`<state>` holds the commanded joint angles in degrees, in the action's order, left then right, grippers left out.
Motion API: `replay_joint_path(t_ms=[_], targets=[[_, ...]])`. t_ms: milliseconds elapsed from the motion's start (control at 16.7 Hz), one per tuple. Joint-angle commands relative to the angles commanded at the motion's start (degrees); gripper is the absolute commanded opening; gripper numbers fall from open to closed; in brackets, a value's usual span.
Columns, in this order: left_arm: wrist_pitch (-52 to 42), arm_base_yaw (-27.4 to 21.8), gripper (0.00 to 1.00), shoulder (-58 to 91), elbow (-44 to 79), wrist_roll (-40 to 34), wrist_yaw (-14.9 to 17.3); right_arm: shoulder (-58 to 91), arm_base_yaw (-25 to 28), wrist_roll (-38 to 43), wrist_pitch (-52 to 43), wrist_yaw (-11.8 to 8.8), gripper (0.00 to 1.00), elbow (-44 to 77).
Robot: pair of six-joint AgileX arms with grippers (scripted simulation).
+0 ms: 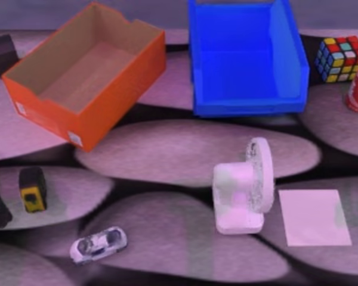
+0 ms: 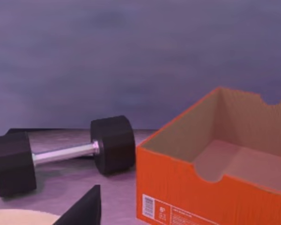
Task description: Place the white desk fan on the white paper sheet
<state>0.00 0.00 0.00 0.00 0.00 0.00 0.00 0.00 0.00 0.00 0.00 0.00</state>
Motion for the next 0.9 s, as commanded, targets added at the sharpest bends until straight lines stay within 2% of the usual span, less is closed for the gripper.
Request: replay_joint_path(t_ms=[180,420,900], targets=[[0.00,0.00,1.00,0.00,0.00,0.00,0.00,0.57,0.26,0.20,-0.56,-0.01,1.00,0.56],[0.00,0.00,1.00,0.00,0.00,0.00,0.00,8.96,3.42,2.98,-8.01,0.00,1.00,8.65],[0.00,0.00,1.00,0.00,0.00,0.00,0.00,49.96,15.75,14.77,-37.53,0.31,1.00,45.07]])
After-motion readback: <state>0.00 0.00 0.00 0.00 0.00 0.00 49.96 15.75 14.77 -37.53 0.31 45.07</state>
